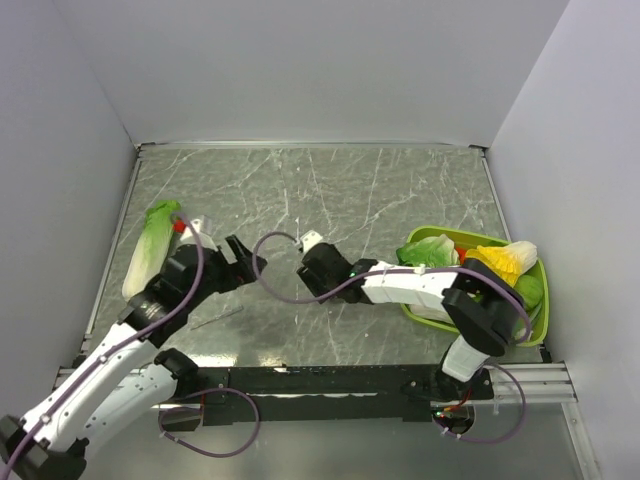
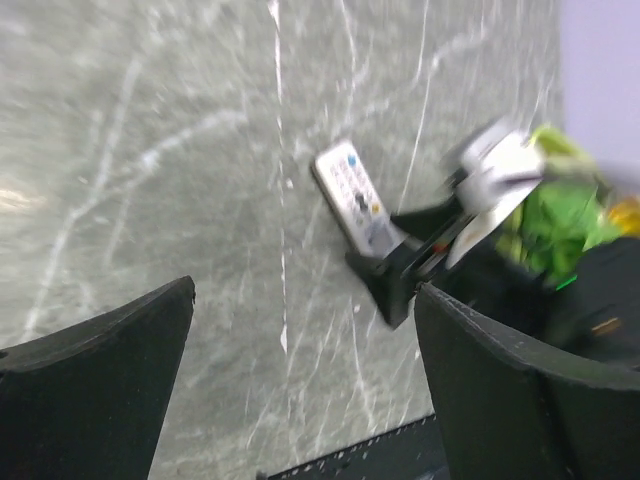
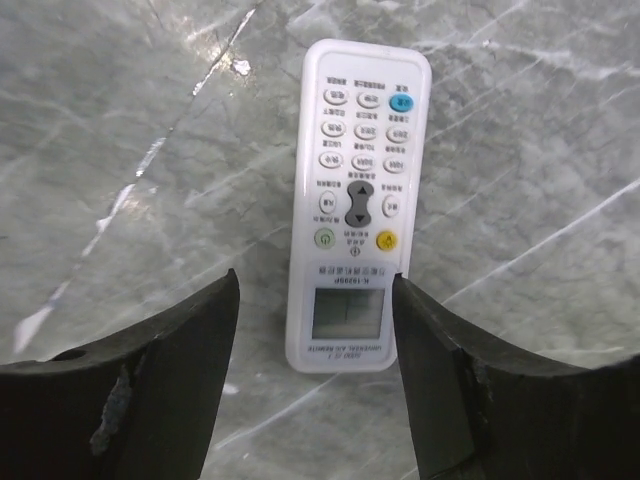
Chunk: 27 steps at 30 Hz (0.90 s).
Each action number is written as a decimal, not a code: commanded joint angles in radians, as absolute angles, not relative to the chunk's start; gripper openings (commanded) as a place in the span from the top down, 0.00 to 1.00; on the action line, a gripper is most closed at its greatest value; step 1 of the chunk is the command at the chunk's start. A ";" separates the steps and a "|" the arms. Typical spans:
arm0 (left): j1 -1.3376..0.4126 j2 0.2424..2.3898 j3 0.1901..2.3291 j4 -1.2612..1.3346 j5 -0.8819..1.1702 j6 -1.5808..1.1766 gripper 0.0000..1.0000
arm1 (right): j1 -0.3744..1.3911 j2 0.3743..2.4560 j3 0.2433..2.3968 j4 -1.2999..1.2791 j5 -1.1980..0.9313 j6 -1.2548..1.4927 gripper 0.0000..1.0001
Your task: Unload the batteries from the remote control
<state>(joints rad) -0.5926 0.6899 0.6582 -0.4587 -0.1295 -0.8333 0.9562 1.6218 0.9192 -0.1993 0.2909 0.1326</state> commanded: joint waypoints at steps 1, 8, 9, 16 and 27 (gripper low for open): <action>-0.484 0.666 0.716 -0.529 -0.077 -0.834 0.04 | 1.020 1.722 0.992 -0.232 0.536 0.009 0.32; -0.319 0.678 0.681 -0.519 0.077 -0.824 0.04 | 1.037 1.805 1.031 -0.271 0.612 -0.015 0.33; -0.311 0.681 0.680 -0.514 0.089 -0.822 0.04 | 1.035 1.824 1.035 -0.281 0.608 -0.015 0.33; -0.290 0.672 0.669 -0.491 0.133 -0.811 0.04 | 0.999 1.848 1.052 -0.325 0.508 0.047 0.47; -0.290 0.686 0.595 -0.379 0.274 -0.824 0.10 | 0.876 1.652 0.942 -0.194 0.096 0.215 0.65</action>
<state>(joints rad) -0.2913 0.6842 0.6346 -0.4641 0.1799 -0.8169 0.9344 1.7569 1.0214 -0.2367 0.3927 0.1005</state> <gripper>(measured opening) 0.909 0.423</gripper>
